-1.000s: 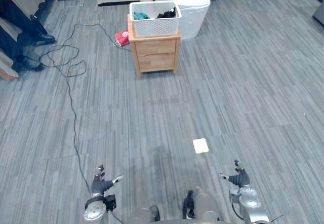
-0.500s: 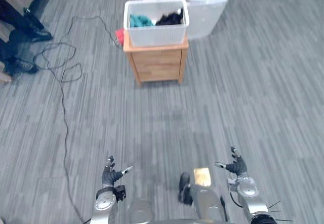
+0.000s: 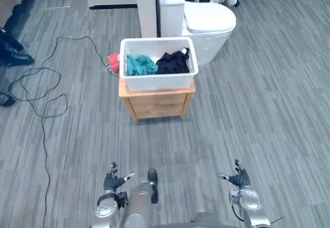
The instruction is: Pick up the laundry basket with both hands and put the clothes into the washing machine.
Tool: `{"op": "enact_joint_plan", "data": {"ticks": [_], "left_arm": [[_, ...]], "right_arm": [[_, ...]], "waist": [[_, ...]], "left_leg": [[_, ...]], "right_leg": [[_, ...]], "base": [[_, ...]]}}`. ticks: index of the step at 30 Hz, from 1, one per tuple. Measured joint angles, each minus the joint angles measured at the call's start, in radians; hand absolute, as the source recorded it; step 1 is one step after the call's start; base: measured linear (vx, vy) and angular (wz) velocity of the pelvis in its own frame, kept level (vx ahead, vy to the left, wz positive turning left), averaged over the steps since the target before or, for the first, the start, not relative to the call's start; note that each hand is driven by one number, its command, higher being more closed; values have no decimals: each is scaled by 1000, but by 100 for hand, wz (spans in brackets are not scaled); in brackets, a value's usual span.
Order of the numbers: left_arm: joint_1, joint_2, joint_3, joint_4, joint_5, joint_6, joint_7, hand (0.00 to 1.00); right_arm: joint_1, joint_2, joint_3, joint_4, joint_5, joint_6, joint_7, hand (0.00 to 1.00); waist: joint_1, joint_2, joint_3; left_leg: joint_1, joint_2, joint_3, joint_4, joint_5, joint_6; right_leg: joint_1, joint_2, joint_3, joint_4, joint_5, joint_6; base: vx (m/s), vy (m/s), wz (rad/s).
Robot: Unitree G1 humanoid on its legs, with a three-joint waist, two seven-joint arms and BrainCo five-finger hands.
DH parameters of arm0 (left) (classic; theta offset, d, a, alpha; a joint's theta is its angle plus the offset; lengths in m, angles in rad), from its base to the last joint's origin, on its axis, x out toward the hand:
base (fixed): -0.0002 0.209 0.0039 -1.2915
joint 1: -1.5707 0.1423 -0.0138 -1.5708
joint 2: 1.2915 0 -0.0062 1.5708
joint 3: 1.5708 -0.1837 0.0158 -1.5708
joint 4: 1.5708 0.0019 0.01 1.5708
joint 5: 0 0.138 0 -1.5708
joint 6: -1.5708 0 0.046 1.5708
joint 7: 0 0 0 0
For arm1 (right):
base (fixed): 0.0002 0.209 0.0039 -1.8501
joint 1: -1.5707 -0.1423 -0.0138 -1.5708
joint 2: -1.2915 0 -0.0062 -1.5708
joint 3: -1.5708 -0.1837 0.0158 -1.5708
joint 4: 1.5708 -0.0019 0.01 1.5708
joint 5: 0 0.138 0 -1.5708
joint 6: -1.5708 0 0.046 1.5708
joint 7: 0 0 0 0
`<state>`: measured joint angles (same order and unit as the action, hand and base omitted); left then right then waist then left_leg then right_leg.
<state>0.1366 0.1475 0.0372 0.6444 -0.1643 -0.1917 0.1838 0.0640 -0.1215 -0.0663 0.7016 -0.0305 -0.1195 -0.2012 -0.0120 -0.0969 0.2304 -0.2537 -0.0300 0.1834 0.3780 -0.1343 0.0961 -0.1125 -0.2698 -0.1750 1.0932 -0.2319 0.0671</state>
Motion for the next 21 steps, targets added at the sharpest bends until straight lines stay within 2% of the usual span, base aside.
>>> {"op": "enact_joint_plan", "data": {"ticks": [2,4,5,6,7,8,9,10,11,12,13,14,15,16,17,18,20,21], "left_arm": [[-1,13,-3,-5,0,-2,10,0],[-7,24,-2,-7,0,-11,13,0],[-10,27,0,-6,0,-12,13,0],[-9,35,1,-5,0,-11,12,0],[-9,36,2,-4,0,-11,12,0],[-4,43,3,1,1,-10,13,0],[-1,46,4,9,1,-10,12,0],[-6,21,6,40,2,-3,11,0],[14,4,15,30,2,-4,9,0],[19,-7,16,29,2,-4,10,0],[22,-24,26,29,1,-3,9,0],[34,-45,39,26,0,-3,5,0],[41,-52,43,14,0,-2,1,0],[47,-56,43,-1,-1,-2,-9,0],[58,-61,43,-23,-1,-2,-9,0],[61,-64,43,-37,-2,-2,-9,0],[67,-69,44,-102,-4,-2,-8,0],[69,-69,44,-121,-6,-2,-7,0]], "right_arm": [[0,3,19,-6,-2,-4,1,0],[-4,4,31,-17,-3,-11,5,0],[-15,4,31,-15,-2,-11,7,0],[-19,3,27,-16,-2,-11,7,0],[-17,3,26,-16,-2,-11,7,0],[-4,5,27,-14,-2,-10,7,0],[8,8,27,-13,-2,-10,7,0],[24,-5,23,-4,-2,-5,8,0],[36,-3,23,-20,-2,-1,8,0],[42,-2,24,-34,-2,-1,9,0],[56,1,25,-64,-2,-2,8,0],[62,4,27,-85,-1,-2,7,0],[70,11,27,-97,0,-1,7,0],[81,24,25,-120,1,-3,5,0],[83,33,22,-138,1,-4,4,0],[80,36,16,-142,1,-6,4,0],[61,37,-9,-175,1,-7,-1,0],[59,37,-16,-191,1,-8,-4,0]], "waist": [[-5,16,5],[-17,30,12],[-28,43,20],[-29,43,20],[-29,43,20],[-28,27,11],[-26,4,0],[-26,28,-6],[-25,45,-17],[-24,54,-13],[-24,73,-5],[-16,86,-5],[-8,87,-4],[6,80,-4],[26,70,-7],[27,68,-8],[28,76,-9],[27,80,-9]], "left_leg": [[140,1,-9,-54,-20,6],[244,13,-25,-126,-22,3],[286,25,-34,-155,-24,-2],[314,35,-36,-170,-35,-23],[325,35,-40,-170,-48,-45],[349,24,-43,-167,-81,-97],[356,12,-47,-164,-95,-113],[379,24,-64,-143,-124,-132],[369,59,-67,-75,-124,-138],[353,74,-67,-9,-131,-151],[294,116,-62,164,-129,-173],[206,178,-44,366,-113,-222],[178,207,-26,433,-116,-219],[140,245,-2,485,-127,-200],[117,259,13,442,-140,-178],[108,257,11,393,-140,-178],[95,235,-33,108,-133,-180],[99,224,-56,25,-114,-189]], "right_leg": [[-52,14,-21,1,-25,-32],[-108,54,-67,-137,-49,-32],[-139,81,-107,-305,-51,-33],[-159,104,-142,-490,-32,-25],[-165,122,-157,-594,2,-29],[-165,151,-140,-787,131,-39],[-162,161,-116,-841,233,-68],[-145,175,-102,-826,295,-117],[-120,193,-113,-834,251,-119],[-101,202,-118,-844,233,-113],[-56,226,-127,-862,206,-119],[-8,256,-129,-890,187,-140],[15,269,-126,-900,177,-149],[51,277,-117,-915,171,-154],[77,276,-105,-931,167,-149],[86,274,-97,-938,167,-148],[98,266,-73,-958,168,-136],[99,265,-70,-959,167,-131]], "base": [[594,131,9],[531,56,26],[487,-8,35],[482,-20,35],[484,-40,34],[392,-54,35],[575,-125,53],[592,-170,39],[576,-183,29],[470,-162,13],[416,-140,12],[411,-122,3],[375,-107,-24],[348,-102,-38],[330,-94,-37],[309,-37,-37],[267,71,-34],[218,146,-28]]}}
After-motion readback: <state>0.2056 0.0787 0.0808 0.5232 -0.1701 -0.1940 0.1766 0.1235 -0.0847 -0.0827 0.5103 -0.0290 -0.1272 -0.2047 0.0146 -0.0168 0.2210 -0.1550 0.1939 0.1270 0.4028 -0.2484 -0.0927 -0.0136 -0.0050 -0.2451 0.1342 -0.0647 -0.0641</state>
